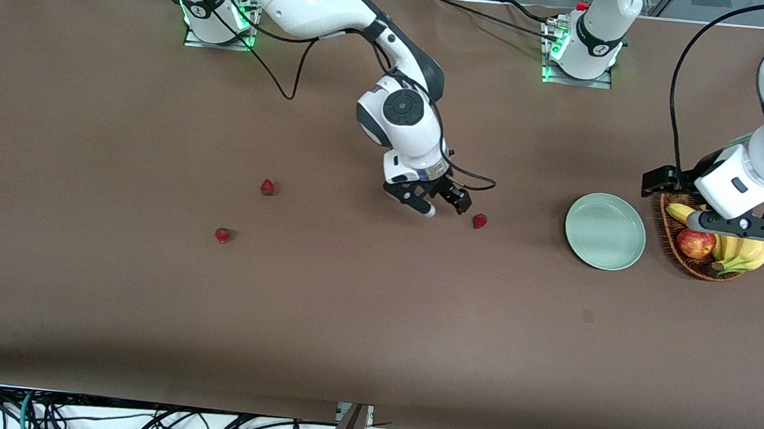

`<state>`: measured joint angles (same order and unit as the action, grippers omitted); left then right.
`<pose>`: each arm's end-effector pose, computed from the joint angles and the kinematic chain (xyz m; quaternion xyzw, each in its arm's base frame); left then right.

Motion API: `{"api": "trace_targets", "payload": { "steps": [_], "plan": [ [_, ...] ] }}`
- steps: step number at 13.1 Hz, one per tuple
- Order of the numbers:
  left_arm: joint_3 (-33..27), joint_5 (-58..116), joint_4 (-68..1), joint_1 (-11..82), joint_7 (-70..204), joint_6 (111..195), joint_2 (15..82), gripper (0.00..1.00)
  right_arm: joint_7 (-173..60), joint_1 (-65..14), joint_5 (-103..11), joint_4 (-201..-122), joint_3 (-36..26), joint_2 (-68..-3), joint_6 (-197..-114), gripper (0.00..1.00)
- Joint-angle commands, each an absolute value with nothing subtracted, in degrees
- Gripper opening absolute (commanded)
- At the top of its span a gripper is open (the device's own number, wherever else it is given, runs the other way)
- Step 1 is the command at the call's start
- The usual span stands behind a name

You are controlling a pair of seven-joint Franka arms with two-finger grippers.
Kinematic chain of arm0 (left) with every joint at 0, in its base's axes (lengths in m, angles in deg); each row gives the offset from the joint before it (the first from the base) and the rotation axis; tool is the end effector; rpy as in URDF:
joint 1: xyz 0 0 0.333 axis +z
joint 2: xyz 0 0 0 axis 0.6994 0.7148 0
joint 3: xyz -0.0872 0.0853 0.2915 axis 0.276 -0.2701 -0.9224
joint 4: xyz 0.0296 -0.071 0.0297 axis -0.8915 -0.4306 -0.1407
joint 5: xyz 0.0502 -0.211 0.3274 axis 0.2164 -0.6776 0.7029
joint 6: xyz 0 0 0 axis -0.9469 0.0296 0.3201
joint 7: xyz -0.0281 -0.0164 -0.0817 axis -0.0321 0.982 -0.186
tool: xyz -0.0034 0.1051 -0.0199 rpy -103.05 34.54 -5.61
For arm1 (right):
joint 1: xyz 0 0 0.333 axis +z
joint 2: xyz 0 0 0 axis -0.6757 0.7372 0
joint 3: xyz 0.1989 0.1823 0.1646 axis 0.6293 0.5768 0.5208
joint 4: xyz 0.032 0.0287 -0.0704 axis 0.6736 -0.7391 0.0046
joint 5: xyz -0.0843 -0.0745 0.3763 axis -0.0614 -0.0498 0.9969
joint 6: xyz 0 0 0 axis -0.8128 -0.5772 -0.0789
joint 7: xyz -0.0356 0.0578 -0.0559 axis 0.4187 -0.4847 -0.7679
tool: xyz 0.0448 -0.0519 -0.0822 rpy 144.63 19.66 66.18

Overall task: Collect all strawberries into plate
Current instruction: 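Carry the strawberry toward the plate and release it mid-table with the right gripper, then grasp the strawberry with the left gripper while the right gripper grasps another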

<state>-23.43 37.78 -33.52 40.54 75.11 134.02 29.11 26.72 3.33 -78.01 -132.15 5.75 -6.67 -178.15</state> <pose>0.5798 -0.0193 0.4926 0.9969 -0.0264 -0.0744 0.0008 0.5102 0.5998 0.2620 -0.9463 0.2773 -0.0035 0.1659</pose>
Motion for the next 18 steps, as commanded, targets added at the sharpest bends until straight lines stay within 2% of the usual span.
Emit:
{"api": "trace_targets", "payload": {
  "steps": [1, 2, 4, 7, 10, 12, 15, 18],
  "plan": [
    [-23.48, 36.04, -38.5, 39.98, 75.53, 138.42, 28.25, 1.0, 18.23, -0.83, -78.2, -133.63, 6.37, -11.76, -165.29, 0.86],
    [-22.43, 36.04, -40.0, 40.07, 75.44, 139.83, 28.34, 1.0, 12.97, -2.15, -78.02, -135.02, 6.28, -14.03, -159.41, 0.86],
    [-20.32, 35.78, -42.99, 40.07, 73.0, 143.34, 28.52, 1.0, 4.78, -4.88, -78.02, -140.28, 4.97, -19.13, -154.27, 0.86],
    [-13.66, 35.51, -48.35, 39.98, 63.43, 152.74, 30.09, 1.0, -5.68, -5.42, -78.28, -150.29, -0.55, -25.55, -151.61, 0.86],
    [-5.66, 36.3, -48.54, 39.89, 50.44, 161.17, 36.4, 1.0, -16.06, -5.42, -78.11, -157.52, -6.01, -29.08, -152.14, 0.86],
    [-2.74, 39.36, -48.28, 38.5, 41.65, 166.8, 41.15, 1.0, -19.41, -5.42, -78.11, -163.91, -7.86, -31.36, -155.63, 0.86],
    [0.34, 50.25, -47.93, 38.05, 28.54, 173.05, 48.01, 1.0, -26.96, -5.51, -77.93, -177.01, -10.59, -35.58, -167.57, 0.86],
    [0.43, 53.44, -47.93, 38.05, 26.48, 177.45, 52.85, 1.0, -28.48, -5.51, -77.85, -183.36, -11.12, -35.94, -176.73, 0.86]
  ]
}}
